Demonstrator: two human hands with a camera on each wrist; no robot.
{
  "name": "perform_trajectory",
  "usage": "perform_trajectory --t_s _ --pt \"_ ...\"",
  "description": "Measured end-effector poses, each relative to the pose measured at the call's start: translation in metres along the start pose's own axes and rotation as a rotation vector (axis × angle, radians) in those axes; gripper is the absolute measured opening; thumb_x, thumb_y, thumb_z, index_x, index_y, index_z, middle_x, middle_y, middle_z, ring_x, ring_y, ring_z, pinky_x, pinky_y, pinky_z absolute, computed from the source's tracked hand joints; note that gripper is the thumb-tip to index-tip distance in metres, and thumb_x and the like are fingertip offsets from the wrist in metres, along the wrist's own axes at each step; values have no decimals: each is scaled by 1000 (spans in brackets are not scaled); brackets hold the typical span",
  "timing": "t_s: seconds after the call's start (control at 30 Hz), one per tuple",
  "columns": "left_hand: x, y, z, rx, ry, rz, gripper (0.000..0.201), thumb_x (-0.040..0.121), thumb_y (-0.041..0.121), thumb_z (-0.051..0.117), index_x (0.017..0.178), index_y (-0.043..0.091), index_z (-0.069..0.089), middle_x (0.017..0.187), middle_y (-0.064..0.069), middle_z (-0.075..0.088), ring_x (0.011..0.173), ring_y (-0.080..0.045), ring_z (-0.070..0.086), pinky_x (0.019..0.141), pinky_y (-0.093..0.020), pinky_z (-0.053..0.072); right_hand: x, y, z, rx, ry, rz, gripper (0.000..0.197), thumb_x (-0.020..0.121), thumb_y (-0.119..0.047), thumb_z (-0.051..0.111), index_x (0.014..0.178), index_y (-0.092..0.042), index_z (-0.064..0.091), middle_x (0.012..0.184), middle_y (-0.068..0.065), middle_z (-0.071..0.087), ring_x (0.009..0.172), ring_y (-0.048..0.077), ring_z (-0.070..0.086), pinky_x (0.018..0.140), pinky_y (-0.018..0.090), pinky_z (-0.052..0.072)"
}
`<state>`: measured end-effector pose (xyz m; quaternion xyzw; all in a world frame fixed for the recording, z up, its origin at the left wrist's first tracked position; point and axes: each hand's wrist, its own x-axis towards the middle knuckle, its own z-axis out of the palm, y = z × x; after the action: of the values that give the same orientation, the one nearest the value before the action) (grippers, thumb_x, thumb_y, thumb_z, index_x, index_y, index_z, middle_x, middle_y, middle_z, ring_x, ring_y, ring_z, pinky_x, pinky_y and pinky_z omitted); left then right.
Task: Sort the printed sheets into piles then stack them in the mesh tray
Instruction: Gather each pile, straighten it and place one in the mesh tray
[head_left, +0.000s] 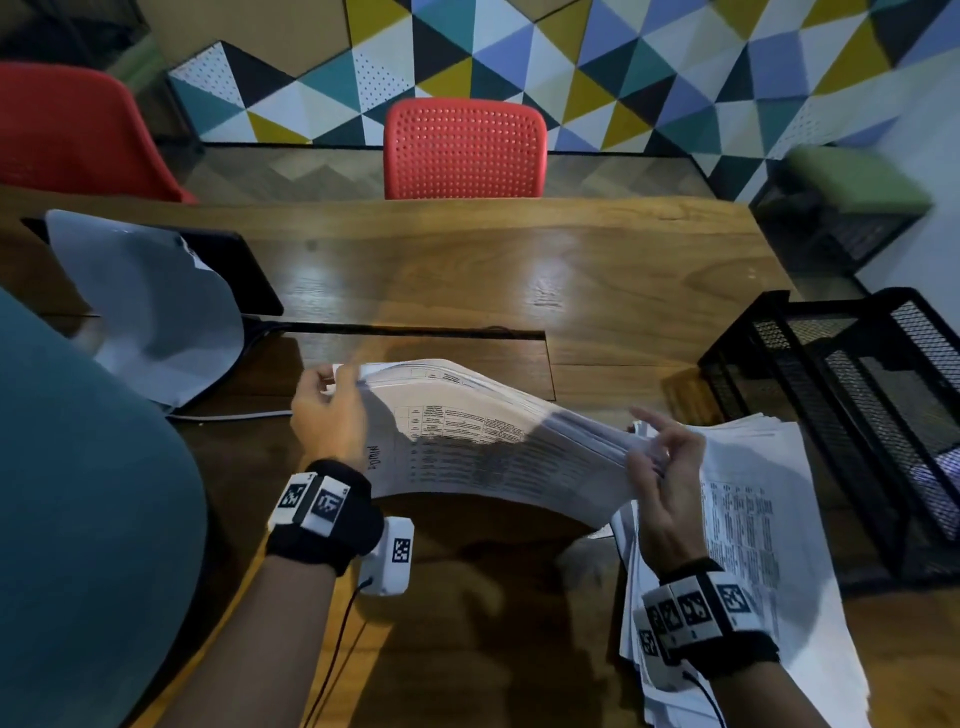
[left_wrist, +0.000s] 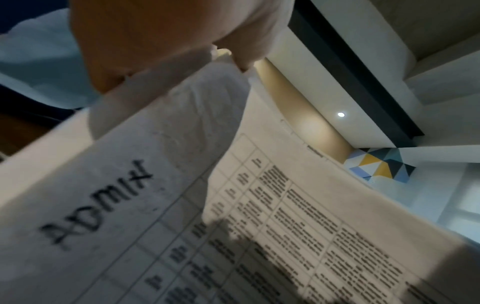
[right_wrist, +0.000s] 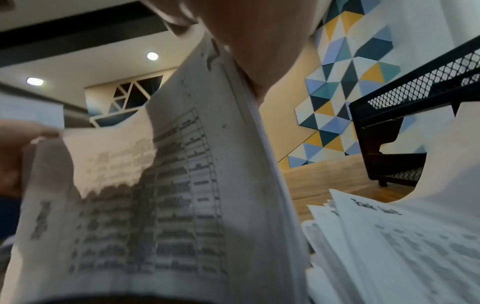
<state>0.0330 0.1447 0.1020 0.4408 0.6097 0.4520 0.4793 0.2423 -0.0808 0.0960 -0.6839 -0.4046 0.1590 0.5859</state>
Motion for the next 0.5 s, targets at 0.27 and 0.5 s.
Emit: perform_trajectory --t_s 0.27,0.5 --pt "-14 -11 -4 -123 -279 0 32 78 15 83 104 0 70 85 1 76 75 -8 73 65 -22 56 -7 28 9 -192 17 137 40 77 -41 71 107 -18 59 97 -6 67 85 -5 63 71 43 58" --pt "-18 2 -26 -251 -128 207 14 84 22 76 92 13 68 84 7 69 80 -6 66 74 -30 56 -7 12 7 152 10 80 22 86 -4 66 105 -14 66 96 -6 72 90 8 68 72 27 56"
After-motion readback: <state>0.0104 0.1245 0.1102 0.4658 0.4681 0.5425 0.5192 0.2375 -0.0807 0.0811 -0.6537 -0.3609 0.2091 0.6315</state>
